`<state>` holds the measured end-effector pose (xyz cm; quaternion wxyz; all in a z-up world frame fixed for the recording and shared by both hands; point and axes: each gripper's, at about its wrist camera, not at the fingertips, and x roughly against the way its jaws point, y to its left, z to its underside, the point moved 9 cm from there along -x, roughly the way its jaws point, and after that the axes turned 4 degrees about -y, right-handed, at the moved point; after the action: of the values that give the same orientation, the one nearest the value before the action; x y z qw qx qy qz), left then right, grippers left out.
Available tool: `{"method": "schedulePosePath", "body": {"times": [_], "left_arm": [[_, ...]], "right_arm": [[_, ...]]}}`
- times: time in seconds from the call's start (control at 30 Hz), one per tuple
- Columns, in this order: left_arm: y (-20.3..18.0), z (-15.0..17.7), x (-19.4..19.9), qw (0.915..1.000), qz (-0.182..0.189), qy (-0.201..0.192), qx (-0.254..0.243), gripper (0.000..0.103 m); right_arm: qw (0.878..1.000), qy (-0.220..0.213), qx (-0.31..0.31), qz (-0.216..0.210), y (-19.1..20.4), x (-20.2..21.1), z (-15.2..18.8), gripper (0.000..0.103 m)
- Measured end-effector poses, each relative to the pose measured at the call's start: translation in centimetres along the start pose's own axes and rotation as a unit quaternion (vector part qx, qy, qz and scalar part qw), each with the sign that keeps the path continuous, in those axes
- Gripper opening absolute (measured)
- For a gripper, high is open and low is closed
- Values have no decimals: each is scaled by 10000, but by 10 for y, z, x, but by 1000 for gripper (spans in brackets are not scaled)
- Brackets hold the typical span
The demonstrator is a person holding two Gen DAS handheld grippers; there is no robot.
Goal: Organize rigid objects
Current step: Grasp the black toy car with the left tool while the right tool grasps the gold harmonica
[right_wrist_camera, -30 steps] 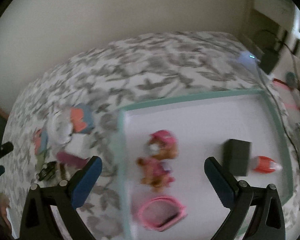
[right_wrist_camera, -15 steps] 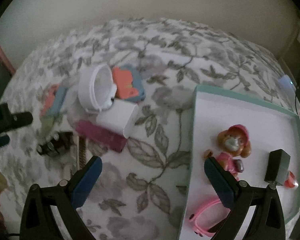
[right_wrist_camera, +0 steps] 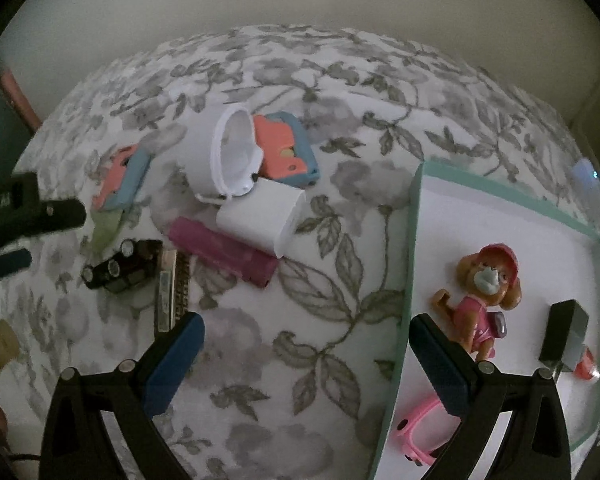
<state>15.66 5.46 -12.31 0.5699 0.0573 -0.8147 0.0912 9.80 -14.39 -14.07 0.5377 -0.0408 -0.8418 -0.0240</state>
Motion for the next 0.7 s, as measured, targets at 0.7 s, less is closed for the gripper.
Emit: {"method": "schedulePosePath", "body": {"times": [0.7], "left_arm": [[-2, 4, -3, 10000, 9, 89, 12, 98]], "right_arm": [[9940, 121, 1086, 69, 46, -19, 19, 103]]}}
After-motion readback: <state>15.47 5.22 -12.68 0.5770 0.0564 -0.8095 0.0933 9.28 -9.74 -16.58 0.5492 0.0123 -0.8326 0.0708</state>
